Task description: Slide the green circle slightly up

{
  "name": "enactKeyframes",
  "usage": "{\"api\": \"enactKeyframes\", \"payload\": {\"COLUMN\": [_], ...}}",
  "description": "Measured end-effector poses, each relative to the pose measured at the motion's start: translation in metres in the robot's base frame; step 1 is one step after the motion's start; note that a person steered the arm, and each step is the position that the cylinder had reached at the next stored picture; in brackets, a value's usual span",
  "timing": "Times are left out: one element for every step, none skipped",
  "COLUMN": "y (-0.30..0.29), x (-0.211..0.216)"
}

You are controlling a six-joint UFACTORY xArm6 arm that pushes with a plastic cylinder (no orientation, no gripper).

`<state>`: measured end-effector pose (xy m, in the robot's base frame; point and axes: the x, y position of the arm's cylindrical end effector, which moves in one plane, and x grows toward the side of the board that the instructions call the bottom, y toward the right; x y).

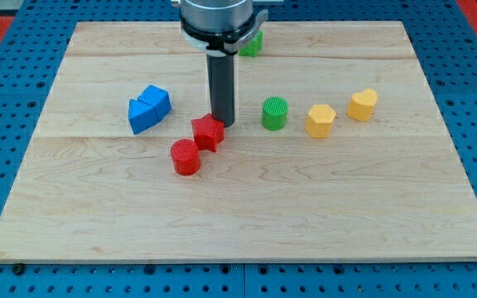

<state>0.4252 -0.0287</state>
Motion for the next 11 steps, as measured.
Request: {"api": "enactKeyframes", "payload": {"y": [-0.006,-0.015,-0.008,0.010,0.047,0.072,0.077,0.077,0.077,0.081,0.110], "x": [0.017,0.026,0.026,0.026,0.026,0.019,-0.006,-0.036,-0.066,-0.085,-0.085]}}
